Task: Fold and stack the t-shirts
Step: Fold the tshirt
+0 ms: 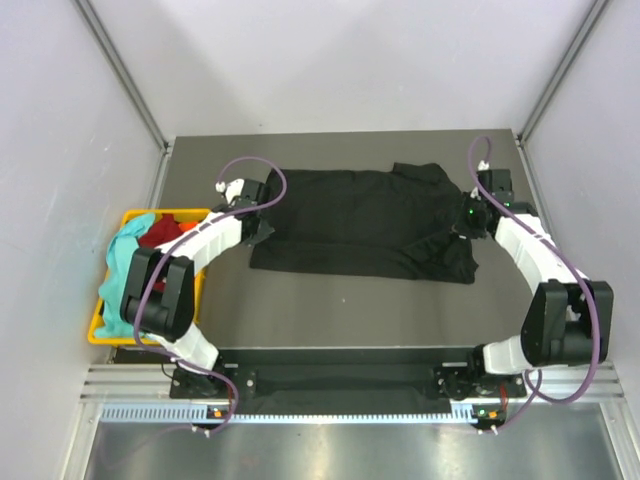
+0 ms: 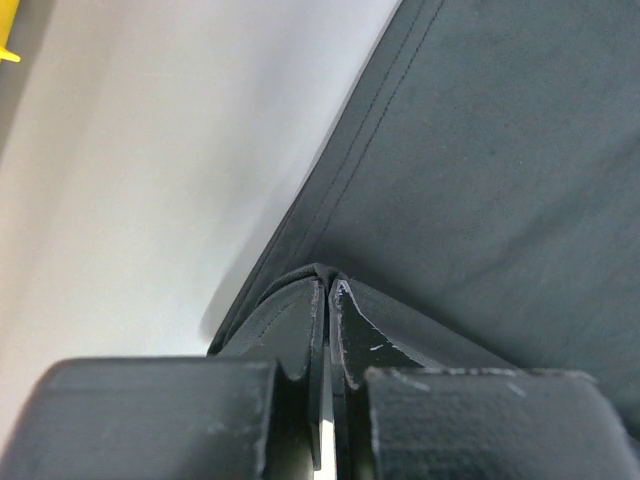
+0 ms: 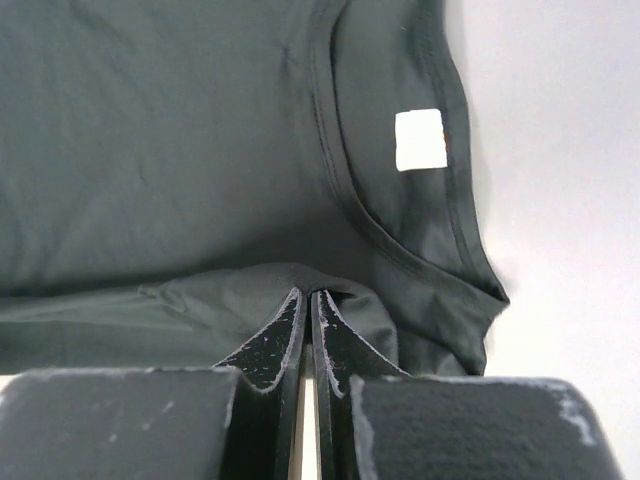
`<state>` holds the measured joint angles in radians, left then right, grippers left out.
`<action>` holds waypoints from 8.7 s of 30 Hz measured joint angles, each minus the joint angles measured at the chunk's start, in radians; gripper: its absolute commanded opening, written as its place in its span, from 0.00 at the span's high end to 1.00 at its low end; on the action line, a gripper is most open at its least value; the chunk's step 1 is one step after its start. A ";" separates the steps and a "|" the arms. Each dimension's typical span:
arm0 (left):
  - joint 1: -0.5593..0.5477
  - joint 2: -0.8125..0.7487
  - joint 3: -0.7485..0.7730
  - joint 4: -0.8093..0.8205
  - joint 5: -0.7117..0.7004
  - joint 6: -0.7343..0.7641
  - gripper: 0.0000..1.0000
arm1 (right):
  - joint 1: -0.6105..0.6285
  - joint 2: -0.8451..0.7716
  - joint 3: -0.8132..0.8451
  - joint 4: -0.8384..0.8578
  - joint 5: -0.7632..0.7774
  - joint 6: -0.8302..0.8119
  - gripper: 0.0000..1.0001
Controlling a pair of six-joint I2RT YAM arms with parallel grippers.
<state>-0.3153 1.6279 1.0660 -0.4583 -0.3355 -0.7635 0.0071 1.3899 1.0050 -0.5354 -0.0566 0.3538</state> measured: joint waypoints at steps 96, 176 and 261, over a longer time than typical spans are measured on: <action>-0.055 0.029 -0.115 0.056 -0.048 -0.082 0.51 | -0.141 -0.021 -0.238 0.038 0.128 0.098 0.64; -0.058 -0.325 -0.043 -0.034 0.207 0.356 0.49 | 0.175 0.257 -0.171 0.558 0.092 0.465 0.37; -0.058 -0.325 -0.050 -0.036 0.180 0.356 0.49 | 0.186 0.381 0.064 0.526 0.069 0.371 0.37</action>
<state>-0.3737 1.3025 1.0164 -0.4942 -0.1551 -0.4080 0.1928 1.7706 1.0695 -0.0090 0.0120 0.7250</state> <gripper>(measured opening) 0.512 0.632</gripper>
